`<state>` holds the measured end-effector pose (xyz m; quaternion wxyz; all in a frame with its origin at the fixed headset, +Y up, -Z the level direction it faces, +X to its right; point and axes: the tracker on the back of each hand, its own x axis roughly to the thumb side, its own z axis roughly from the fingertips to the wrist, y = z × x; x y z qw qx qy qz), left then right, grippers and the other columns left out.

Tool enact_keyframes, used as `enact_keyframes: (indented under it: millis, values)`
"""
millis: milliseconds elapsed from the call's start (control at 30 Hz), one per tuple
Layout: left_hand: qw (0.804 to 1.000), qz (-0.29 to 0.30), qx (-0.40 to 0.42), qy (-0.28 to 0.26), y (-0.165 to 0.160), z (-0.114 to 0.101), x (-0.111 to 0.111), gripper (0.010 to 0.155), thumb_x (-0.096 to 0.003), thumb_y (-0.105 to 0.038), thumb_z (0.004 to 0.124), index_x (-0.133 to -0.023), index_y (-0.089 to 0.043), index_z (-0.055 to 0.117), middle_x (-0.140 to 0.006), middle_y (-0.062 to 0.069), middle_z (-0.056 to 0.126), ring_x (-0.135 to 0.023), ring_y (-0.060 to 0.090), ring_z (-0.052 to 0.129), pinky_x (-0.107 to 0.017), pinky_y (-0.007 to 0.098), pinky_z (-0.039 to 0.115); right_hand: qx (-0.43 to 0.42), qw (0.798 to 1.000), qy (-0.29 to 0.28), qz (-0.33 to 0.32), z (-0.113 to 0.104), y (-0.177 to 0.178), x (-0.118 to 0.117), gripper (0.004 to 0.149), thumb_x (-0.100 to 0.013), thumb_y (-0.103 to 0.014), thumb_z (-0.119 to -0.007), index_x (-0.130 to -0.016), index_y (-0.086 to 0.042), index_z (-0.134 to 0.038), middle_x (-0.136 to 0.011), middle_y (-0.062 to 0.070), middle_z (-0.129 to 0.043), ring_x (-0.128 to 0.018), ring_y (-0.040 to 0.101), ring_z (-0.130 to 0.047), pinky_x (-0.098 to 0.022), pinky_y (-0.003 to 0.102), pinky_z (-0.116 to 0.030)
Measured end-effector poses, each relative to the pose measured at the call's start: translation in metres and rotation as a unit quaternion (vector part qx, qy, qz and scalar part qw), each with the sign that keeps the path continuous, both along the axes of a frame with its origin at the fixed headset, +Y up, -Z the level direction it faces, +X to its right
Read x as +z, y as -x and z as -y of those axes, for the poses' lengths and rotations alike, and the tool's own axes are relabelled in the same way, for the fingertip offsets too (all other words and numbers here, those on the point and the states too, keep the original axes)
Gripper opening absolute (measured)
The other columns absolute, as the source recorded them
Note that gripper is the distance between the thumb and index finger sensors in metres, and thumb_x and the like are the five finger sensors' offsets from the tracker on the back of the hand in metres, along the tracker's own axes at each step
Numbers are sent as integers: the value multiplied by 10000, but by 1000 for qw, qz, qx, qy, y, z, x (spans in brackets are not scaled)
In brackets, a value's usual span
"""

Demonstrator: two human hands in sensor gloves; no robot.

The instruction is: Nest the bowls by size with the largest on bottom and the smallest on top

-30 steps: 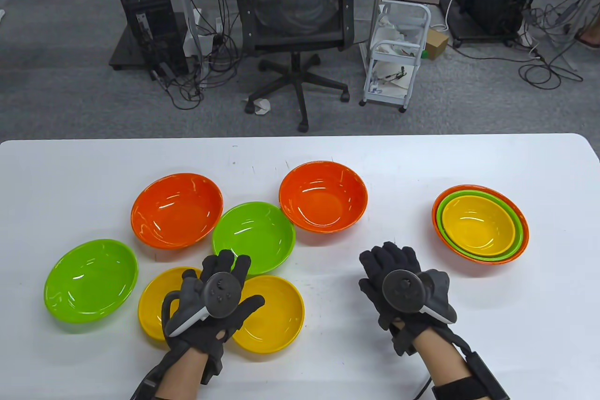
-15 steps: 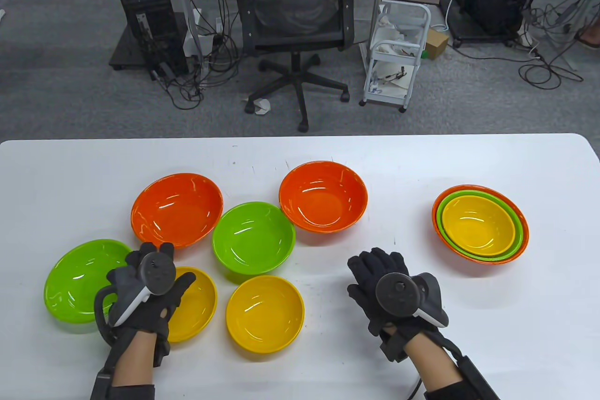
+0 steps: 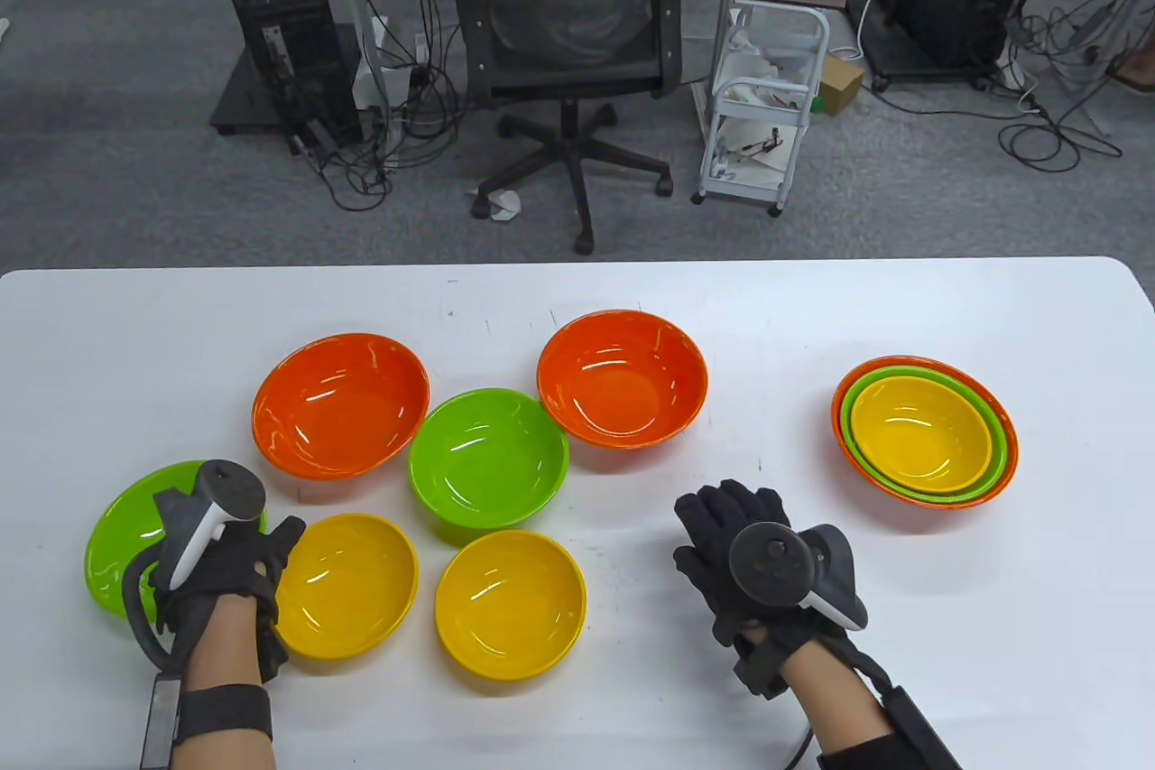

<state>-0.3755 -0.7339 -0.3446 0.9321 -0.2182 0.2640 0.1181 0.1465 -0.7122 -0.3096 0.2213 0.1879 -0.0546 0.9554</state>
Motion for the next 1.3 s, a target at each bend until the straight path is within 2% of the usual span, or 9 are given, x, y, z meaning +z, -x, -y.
enact_keyframes:
  millis: [200, 367, 833, 1100, 1300]
  values:
    - [999, -29, -3, 24, 3, 5, -11, 805, -495, -639, 622, -1158, -220, 441, -1184, 150, 558, -1076, 442, 651, -758, 702, 544, -4, 1000, 5, 3, 0, -3, -1, 590, -494, -358, -757, -1005, -75, -681, -1040, 223, -644, -974, 531, -517, -693, 686, -353]
    - [998, -45, -7, 36, 4, 5, -17, 791, -498, -637, 623, -1149, -209, 488, -1158, 144, 618, -1052, 432, 688, -750, 691, 572, -7, 1000, 9, 3, 1, -5, -1, 590, -493, -358, -755, -1004, -73, -681, -1037, 226, -648, -973, 532, -519, -692, 686, -356]
    - [997, -52, -36, 49, 5, 7, -29, 757, -511, -602, 657, -1122, -170, 543, -1090, 144, 699, -938, 406, 786, -707, 597, 678, -7, 1000, 11, 3, 1, -6, 0, 592, -493, -360, -755, -1006, -73, -680, -1037, 225, -649, -971, 533, -521, -691, 686, -360]
    - [996, -47, -40, 65, 1, 4, -29, 664, -560, -483, 649, -1114, -132, 545, -1072, 158, 714, -920, 394, 813, -698, 594, 694, -12, 1000, 10, 3, 0, -8, 0, 591, -495, -360, -754, -1005, -72, -681, -1036, 225, -651, -970, 535, -521, -690, 690, -366]
    - [995, -59, -64, 56, 1, -7, -26, 590, -564, -398, 688, -1087, -138, 600, -1019, 146, 778, -885, 374, 856, -677, 598, 729, -16, 1000, 8, 5, -1, -10, 0, 592, -495, -361, -754, -1006, -71, -679, -1036, 228, -651, -972, 534, -520, -687, 699, -392]
